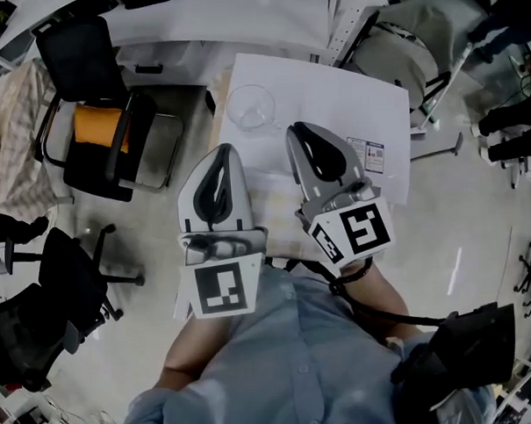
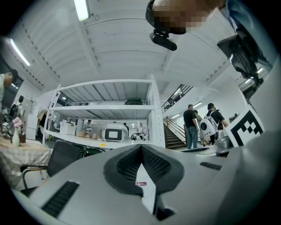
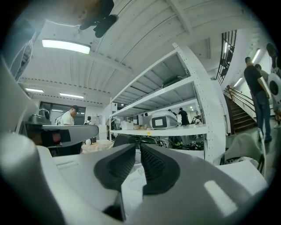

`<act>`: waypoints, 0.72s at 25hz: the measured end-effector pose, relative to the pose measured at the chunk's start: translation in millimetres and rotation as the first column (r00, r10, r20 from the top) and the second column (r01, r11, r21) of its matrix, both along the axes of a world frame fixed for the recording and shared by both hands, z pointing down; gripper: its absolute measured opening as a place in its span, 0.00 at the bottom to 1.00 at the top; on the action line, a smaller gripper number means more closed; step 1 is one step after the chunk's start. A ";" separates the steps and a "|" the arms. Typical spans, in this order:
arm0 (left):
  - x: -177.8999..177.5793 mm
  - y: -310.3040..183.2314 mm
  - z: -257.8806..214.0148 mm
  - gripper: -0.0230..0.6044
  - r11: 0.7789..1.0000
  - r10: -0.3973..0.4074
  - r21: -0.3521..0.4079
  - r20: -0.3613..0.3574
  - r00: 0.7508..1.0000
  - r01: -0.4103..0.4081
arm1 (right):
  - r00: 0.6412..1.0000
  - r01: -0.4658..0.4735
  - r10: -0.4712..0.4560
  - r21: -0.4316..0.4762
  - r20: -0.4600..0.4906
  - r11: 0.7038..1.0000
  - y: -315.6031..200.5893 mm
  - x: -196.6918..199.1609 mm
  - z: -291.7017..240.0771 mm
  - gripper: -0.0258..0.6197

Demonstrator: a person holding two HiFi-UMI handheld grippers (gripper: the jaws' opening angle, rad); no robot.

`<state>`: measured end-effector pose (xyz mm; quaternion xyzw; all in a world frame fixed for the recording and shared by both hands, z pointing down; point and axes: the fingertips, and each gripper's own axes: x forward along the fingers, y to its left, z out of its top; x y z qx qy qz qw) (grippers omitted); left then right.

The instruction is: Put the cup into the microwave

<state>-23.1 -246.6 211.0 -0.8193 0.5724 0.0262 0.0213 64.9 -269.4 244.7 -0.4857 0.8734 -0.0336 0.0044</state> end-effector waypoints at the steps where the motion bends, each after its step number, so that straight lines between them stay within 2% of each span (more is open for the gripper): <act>1: 0.9 0.1 -1.5 0.04 1.000 -0.013 0.003 0.000 1.000 0.013 | 1.000 0.017 -0.017 0.002 0.002 1.000 -1.3 0.3 -1.4 0.08; 2: 2.4 0.1 -2.8 0.04 1.000 -0.024 0.005 0.000 1.000 0.024 | 0.999 0.034 -0.034 0.000 0.003 0.999 -2.7 0.2 -1.7 0.15; 3: 4.3 0.2 -3.8 0.04 0.999 -0.032 0.006 -0.001 0.999 0.032 | 0.999 0.053 -0.053 -0.005 0.002 0.999 -4.1 -0.8 -0.9 0.32; 4: 6.3 0.4 -4.3 0.04 0.999 -0.038 0.006 -0.003 0.999 0.038 | 0.997 0.074 -0.074 -0.013 0.000 0.997 -5.2 -2.9 1.1 0.41; 8: 9.4 0.3 -1.7 0.04 0.998 -0.057 -0.004 -0.003 0.998 0.057 | 0.988 0.149 -0.150 -0.046 -0.024 0.988 -7.3 -15.9 12.9 0.57; 11: 2.7 -4.6 2.0 0.04 0.997 -0.081 -0.012 -0.001 0.997 0.081 | 0.982 0.181 -0.183 -0.065 -0.034 0.981 -12.2 -26.1 21.8 0.63; 18: -16.1 -25.2 12.6 0.04 0.993 -0.106 -0.042 0.008 0.994 0.107 | 0.984 0.170 -0.174 -0.100 -0.031 0.980 -37.7 -36.8 37.7 0.63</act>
